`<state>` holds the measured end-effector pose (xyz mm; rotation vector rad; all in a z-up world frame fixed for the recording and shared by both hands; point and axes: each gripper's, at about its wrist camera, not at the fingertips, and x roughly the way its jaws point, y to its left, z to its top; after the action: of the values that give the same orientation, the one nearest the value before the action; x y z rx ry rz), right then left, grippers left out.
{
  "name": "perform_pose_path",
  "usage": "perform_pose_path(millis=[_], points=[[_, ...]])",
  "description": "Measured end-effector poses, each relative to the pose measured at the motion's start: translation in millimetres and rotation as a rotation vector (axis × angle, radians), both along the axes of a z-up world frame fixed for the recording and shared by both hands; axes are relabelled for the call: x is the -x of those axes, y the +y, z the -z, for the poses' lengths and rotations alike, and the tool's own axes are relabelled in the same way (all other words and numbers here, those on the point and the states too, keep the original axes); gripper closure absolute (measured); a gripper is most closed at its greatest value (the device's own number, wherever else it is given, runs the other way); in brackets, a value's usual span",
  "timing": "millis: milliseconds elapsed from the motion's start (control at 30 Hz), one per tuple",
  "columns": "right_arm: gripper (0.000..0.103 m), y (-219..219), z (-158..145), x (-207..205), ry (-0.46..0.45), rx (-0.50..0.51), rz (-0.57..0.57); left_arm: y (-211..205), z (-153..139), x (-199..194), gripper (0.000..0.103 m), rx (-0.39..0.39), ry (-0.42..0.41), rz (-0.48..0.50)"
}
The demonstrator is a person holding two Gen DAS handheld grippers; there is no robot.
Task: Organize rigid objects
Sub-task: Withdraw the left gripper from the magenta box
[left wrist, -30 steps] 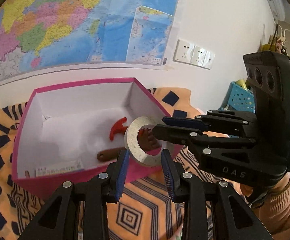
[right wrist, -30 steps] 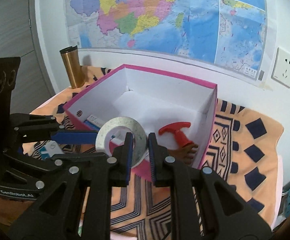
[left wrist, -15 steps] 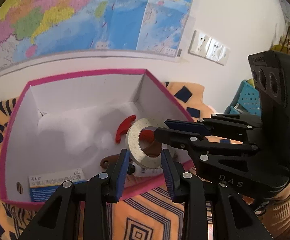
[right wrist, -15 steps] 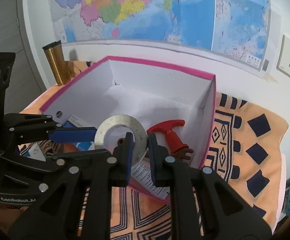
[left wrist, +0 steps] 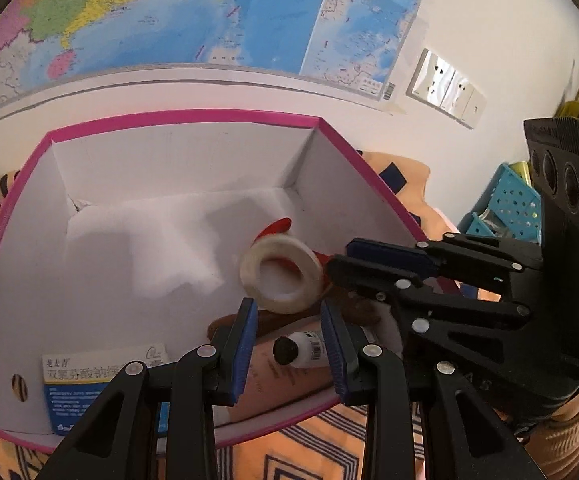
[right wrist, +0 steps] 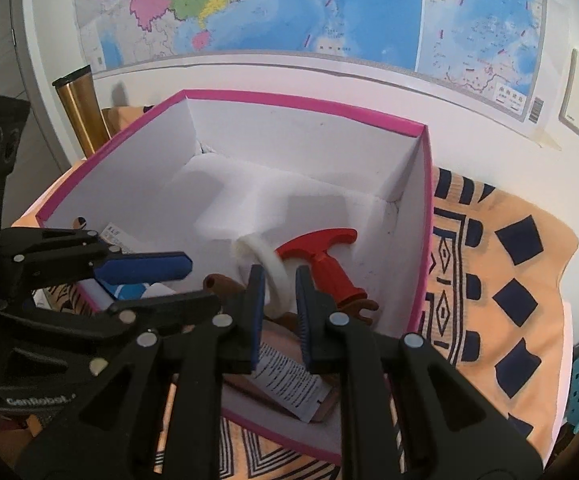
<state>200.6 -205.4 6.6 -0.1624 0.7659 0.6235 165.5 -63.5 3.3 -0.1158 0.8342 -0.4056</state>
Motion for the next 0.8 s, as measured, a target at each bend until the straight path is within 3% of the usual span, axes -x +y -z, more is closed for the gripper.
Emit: perform_pose_path(millis=[300,567,800], points=[[0.086,-19,-5,12,-0.005,-0.050,0.031,12,-8,26,0.069,-0.005,-0.069,-0.005],[0.082,-51,-21,41,-0.006,-0.192,-0.004,37,-27,75,0.060,0.024,-0.153,-0.041],[0.071,-73,-18,74,0.032,-0.268,-0.077,46,-12,115,0.058,0.039,-0.111,-0.035]])
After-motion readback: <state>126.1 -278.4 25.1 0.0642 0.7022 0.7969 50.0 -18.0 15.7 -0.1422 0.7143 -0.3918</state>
